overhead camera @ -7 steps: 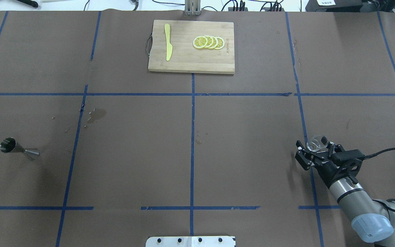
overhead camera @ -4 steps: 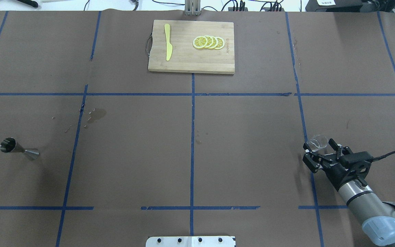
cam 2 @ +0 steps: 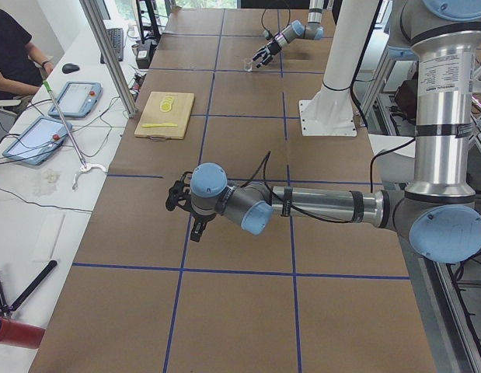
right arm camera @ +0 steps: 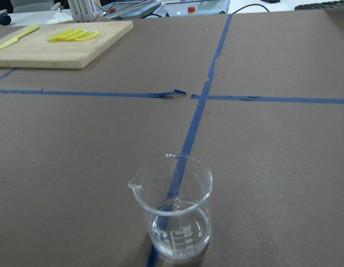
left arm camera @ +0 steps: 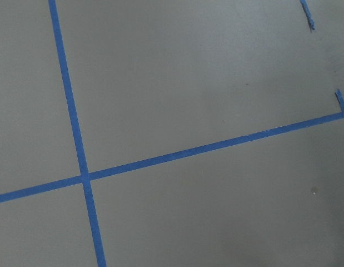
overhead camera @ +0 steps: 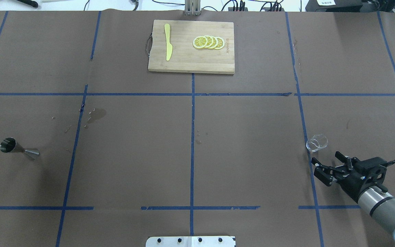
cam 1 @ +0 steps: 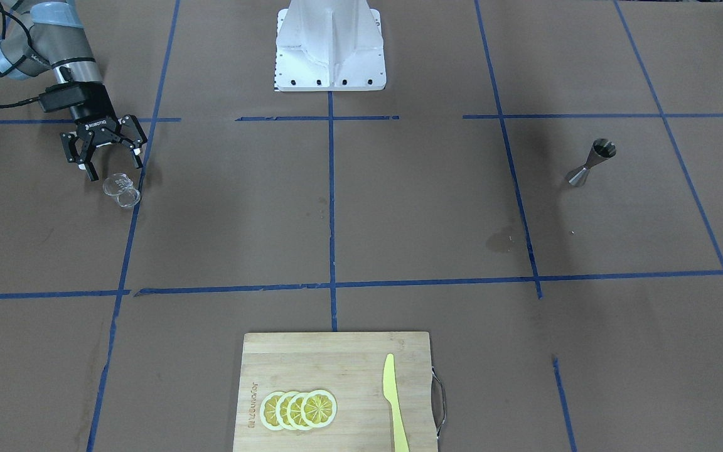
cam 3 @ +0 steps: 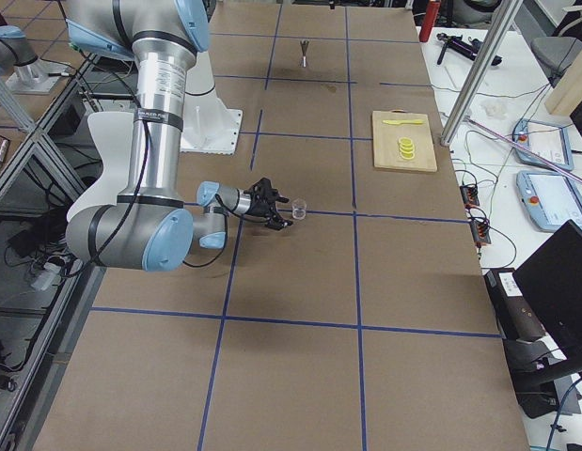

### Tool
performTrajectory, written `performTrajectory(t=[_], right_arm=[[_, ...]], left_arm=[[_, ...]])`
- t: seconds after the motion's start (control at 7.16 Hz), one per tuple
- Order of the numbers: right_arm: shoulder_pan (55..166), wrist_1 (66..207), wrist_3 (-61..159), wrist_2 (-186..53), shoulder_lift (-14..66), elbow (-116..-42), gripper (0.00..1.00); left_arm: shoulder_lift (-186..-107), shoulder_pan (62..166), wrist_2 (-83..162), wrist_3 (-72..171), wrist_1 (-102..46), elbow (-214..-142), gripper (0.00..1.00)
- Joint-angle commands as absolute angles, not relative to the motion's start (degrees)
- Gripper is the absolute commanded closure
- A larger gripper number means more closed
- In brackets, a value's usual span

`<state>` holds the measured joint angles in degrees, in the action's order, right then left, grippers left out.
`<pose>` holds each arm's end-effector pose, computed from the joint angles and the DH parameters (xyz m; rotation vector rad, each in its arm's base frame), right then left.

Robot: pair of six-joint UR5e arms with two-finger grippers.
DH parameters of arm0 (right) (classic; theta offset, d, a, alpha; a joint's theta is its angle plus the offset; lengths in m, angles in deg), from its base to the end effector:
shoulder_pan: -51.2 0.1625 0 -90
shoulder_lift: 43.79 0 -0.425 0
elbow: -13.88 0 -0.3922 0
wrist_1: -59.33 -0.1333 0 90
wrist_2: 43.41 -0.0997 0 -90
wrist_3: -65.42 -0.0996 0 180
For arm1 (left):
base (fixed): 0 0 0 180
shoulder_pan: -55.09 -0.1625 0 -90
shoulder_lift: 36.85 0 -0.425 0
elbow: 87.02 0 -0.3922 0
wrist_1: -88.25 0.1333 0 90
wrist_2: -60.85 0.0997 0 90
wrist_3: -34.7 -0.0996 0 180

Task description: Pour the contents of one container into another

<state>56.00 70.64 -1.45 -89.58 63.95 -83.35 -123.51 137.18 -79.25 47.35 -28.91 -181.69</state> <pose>-0.3417 -0.2317 0.5730 0.9153 -0.9252 0.1810 0.0105 -0.4886 0.5863 0.3043 0.9239 0.1412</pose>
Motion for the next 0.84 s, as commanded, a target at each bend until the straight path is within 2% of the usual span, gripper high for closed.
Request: performTrajectory(t=[0.0,0.28,0.42,0.7], right_arm=[[56.30,70.58,-3.21,-99.70,72.01,-91.47,0.00],[57.52,70.66,-3.22,-106.74,76.69,-92.20,0.00],[63.27,70.84,-3.13,-114.96,76.97,-91.25,0.00],[85.36,72.67,-0.60,-141.02,74.27,-87.39,0.00]], left_arm=[[-123.51,137.18,-79.16,47.35,-28.91,-181.50,0.00],[-123.60,137.09,-77.07,48.14,-28.99,-181.15,0.00],[-123.60,137.09,-74.61,48.14,-28.99,-181.58,0.00],[-123.60,137.00,-70.56,47.18,-28.99,-180.80,0.00]])
